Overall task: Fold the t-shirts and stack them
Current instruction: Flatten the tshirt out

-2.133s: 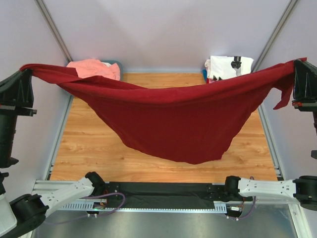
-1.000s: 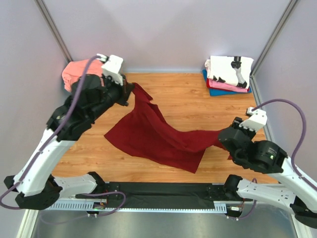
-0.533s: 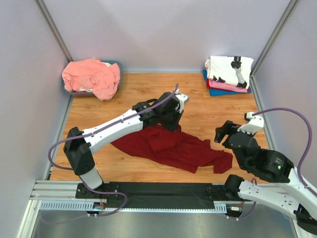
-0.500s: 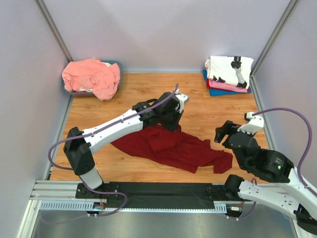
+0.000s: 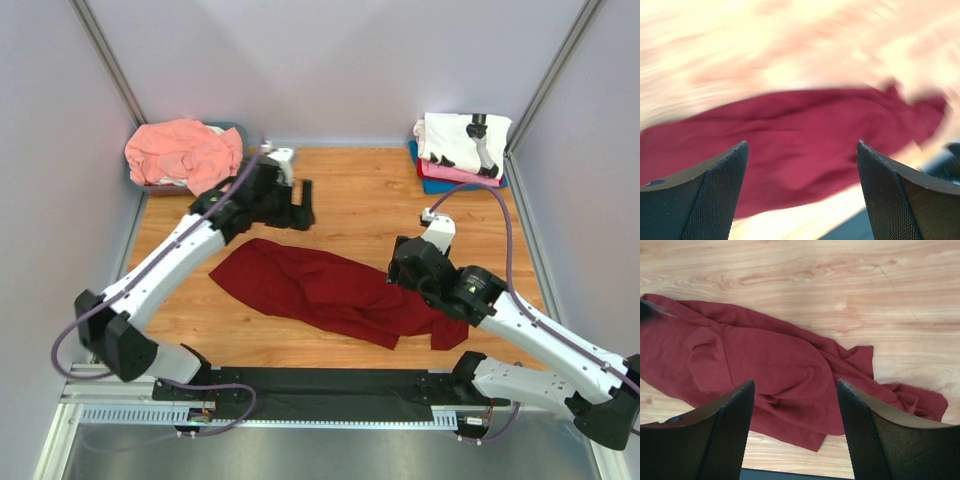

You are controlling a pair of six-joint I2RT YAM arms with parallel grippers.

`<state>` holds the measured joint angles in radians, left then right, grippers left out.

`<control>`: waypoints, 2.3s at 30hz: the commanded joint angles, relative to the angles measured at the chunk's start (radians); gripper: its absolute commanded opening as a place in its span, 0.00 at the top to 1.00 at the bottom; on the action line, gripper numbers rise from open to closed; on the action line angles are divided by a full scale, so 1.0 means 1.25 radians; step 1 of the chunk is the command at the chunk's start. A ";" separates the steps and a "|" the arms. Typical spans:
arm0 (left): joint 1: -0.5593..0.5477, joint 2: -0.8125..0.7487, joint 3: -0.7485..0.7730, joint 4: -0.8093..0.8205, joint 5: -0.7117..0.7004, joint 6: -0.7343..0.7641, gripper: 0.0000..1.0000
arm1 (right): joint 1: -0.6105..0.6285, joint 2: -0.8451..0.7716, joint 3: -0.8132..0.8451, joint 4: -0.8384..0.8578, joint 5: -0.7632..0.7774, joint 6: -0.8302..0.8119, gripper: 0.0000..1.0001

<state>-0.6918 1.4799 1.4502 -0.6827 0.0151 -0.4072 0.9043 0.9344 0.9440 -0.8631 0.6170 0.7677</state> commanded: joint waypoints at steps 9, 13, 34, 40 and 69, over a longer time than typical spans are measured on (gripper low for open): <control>0.370 -0.267 -0.316 -0.043 0.071 0.025 0.06 | -0.142 -0.033 -0.220 0.141 -0.254 0.153 0.45; 0.407 -0.291 -0.362 -0.027 0.075 0.035 0.07 | -0.187 -0.049 -0.272 0.173 -0.312 0.150 0.45; 0.429 -0.297 -0.405 -0.011 0.055 0.047 0.09 | -0.309 0.042 -0.369 0.359 -0.441 0.111 0.54; 0.431 -0.293 -0.408 -0.012 0.042 0.042 0.10 | -0.325 0.042 -0.355 0.368 -0.435 0.087 0.74; 0.620 -0.121 -0.647 0.267 -0.039 -0.234 0.23 | -0.332 0.055 -0.394 0.584 -0.483 -0.046 0.99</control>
<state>0.0792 1.3121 0.6365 -0.4492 0.0135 -0.6830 0.4938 0.9993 0.4553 -0.2317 0.0364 0.7410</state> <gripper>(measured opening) 0.774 0.014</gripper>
